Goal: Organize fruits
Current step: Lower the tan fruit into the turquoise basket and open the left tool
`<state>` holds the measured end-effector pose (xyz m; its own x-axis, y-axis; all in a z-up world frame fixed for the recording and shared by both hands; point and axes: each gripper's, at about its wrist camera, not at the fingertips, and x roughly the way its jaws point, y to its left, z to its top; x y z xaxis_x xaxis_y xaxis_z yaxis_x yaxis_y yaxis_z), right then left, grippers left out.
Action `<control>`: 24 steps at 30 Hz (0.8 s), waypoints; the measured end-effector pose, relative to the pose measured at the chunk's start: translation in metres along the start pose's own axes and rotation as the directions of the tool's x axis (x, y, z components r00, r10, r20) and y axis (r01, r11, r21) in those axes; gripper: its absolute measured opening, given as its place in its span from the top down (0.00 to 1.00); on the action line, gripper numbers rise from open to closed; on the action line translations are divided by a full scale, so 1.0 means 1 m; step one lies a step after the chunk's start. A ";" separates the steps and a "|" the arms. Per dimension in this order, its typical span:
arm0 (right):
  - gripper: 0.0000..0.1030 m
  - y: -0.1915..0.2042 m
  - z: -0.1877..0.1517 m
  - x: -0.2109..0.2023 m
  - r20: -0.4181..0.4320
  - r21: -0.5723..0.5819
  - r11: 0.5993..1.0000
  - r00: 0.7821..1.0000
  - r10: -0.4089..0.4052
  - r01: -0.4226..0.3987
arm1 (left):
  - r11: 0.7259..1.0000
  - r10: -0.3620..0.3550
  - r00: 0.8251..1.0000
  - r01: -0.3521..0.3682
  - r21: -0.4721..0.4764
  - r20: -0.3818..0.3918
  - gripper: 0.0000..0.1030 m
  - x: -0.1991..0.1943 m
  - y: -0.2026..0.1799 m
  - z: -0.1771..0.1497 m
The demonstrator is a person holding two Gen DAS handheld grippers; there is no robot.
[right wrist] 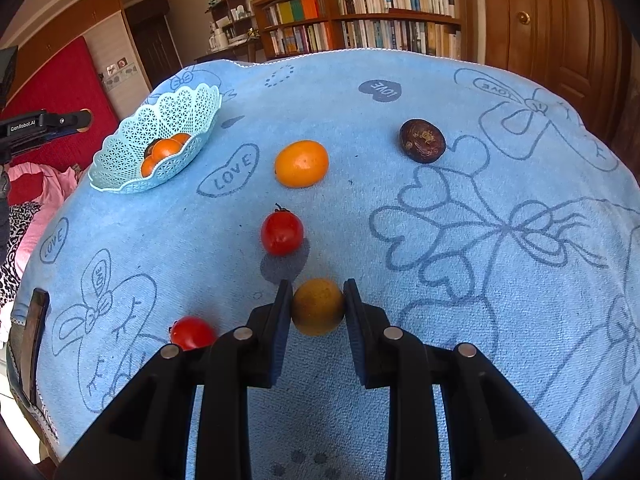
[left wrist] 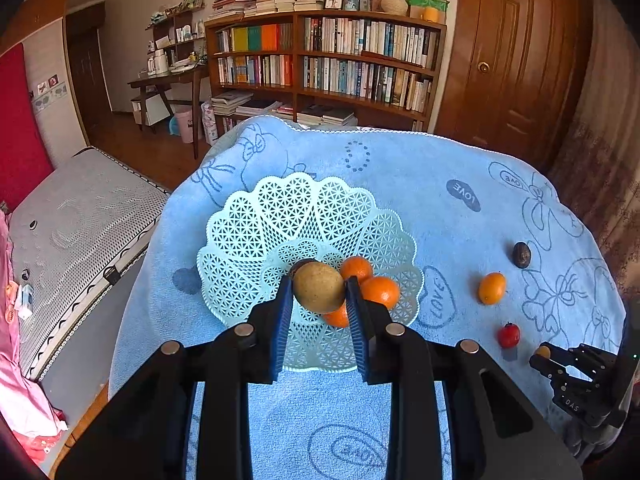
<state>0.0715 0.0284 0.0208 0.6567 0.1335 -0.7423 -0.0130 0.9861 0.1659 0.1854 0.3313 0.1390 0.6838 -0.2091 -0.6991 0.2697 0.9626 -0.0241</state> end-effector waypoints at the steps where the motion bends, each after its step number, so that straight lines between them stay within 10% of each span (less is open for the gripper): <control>1: 0.74 0.000 0.000 0.000 0.000 0.000 1.000 1.000 0.000 0.000 | 1.000 -0.001 1.000 0.001 0.001 0.000 0.73 0.003 -0.001 0.002; 13: 0.74 0.000 0.000 0.001 -0.001 -0.001 1.000 1.000 0.000 0.000 | 0.997 0.022 1.000 -0.023 -0.075 -0.009 0.71 0.018 0.022 0.010; 17: 0.74 0.001 -0.002 0.002 -0.002 -0.003 1.000 1.000 -0.002 0.002 | 0.994 0.037 0.999 -0.036 -0.106 0.010 0.40 0.012 0.031 0.008; 24: 0.74 0.002 -0.002 0.003 -0.003 -0.004 1.000 1.000 -0.004 0.004 | 0.994 0.037 0.999 -0.034 -0.105 0.030 0.31 -0.001 0.034 0.002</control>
<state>0.0721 0.0311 0.0177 0.6543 0.1298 -0.7450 -0.0131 0.9870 0.1604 0.1951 0.3634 0.1398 0.7136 -0.1785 -0.6774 0.1737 0.9819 -0.0757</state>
